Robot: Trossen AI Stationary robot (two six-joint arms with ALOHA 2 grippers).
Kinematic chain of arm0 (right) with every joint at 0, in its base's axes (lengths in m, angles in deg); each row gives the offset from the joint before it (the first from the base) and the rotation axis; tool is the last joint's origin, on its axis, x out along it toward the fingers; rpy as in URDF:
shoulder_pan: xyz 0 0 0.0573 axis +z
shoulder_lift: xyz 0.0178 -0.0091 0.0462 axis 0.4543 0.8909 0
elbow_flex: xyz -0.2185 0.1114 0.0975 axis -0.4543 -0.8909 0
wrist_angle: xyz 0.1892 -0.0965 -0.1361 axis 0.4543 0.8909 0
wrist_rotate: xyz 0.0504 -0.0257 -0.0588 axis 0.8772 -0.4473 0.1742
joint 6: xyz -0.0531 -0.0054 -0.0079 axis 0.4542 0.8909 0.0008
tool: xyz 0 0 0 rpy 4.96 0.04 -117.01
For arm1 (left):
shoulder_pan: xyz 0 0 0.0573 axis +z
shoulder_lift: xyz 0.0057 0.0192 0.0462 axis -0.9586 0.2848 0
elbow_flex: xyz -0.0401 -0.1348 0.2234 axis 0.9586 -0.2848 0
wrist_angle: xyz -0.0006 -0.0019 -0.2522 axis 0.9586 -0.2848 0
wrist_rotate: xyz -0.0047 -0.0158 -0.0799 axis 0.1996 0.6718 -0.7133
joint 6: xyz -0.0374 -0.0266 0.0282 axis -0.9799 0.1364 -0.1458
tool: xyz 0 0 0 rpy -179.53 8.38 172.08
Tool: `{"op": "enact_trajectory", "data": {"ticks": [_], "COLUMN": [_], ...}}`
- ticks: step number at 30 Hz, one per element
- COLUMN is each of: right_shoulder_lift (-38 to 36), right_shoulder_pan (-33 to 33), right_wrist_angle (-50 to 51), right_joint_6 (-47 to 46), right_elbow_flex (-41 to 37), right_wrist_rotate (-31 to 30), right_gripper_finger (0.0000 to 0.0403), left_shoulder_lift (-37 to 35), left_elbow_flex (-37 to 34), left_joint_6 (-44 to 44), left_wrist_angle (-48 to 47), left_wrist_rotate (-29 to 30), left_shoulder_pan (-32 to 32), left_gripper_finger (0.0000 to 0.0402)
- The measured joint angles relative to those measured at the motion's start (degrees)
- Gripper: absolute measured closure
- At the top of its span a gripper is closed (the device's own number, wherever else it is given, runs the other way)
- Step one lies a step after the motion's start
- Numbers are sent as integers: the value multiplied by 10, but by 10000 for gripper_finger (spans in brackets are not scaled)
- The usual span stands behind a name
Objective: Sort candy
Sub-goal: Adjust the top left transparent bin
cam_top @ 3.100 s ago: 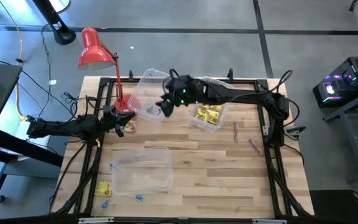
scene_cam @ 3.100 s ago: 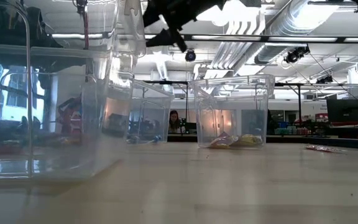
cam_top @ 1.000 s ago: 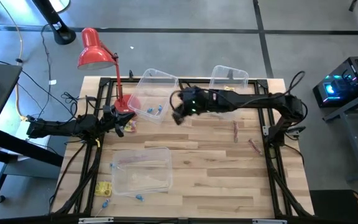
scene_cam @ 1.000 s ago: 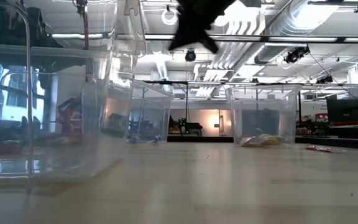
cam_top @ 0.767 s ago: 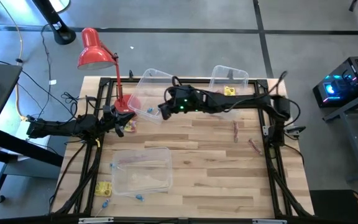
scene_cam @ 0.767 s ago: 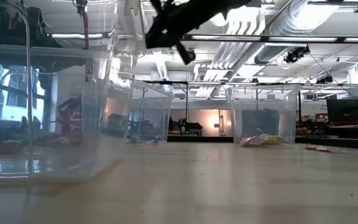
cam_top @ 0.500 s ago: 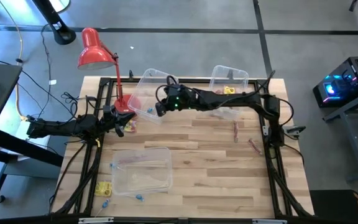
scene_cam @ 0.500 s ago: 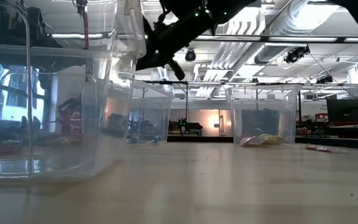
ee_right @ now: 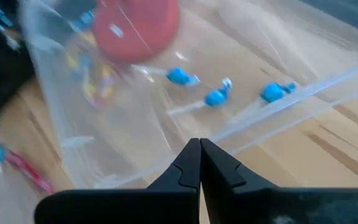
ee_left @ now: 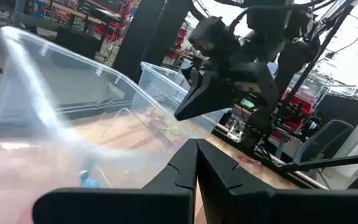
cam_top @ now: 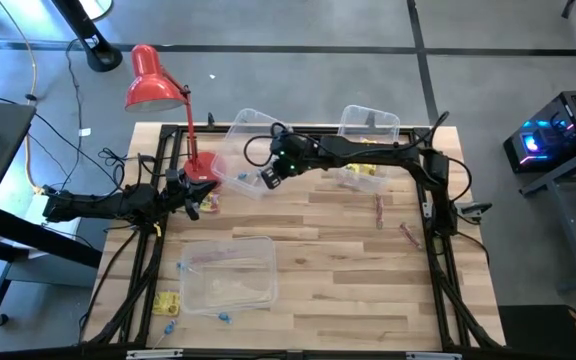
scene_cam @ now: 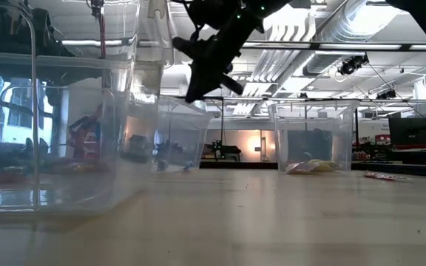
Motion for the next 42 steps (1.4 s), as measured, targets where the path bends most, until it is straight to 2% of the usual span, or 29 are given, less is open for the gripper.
{"op": "enact_trajectory", "data": {"ticks": [5, 10, 16, 21, 28, 34, 42], "right_shoulder_lift": [0, 0, -4, 0, 61, 85, 57], "right_shoulder_pan": [0, 1, 36, 51, 43, 42, 45], "right_wrist_angle": [111, 211, 189, 72, -17, 28, 194], "right_joint_6": [43, 63, 88, 46, 5, 10, 68], "right_elbow_flex": [39, 84, 115, 90, 87, 88, 87], "right_wrist_rotate": [-18, -65, -48, -8, -4, 10, 16], "right_gripper_finger": [403, 403, 403, 403, 403, 403, 403], "left_shoulder_lift": [0, 0, 0, 0, 0, 0, 0], "left_elbow_flex": [0, 0, 0, 0, 0, 0, 0], "left_joint_6": [0, 0, 0, 0, 0, 0, 0], "left_wrist_angle": [0, 0, 0, 0, 0, 0, 0], "left_wrist_rotate": [0, 0, 0, 0, 0, 0, 0], "left_shoulder_pan": [0, 0, 0, 0, 0, 0, 0], "left_gripper_finger": [401, 402, 401, 401, 402, 401, 401]}}
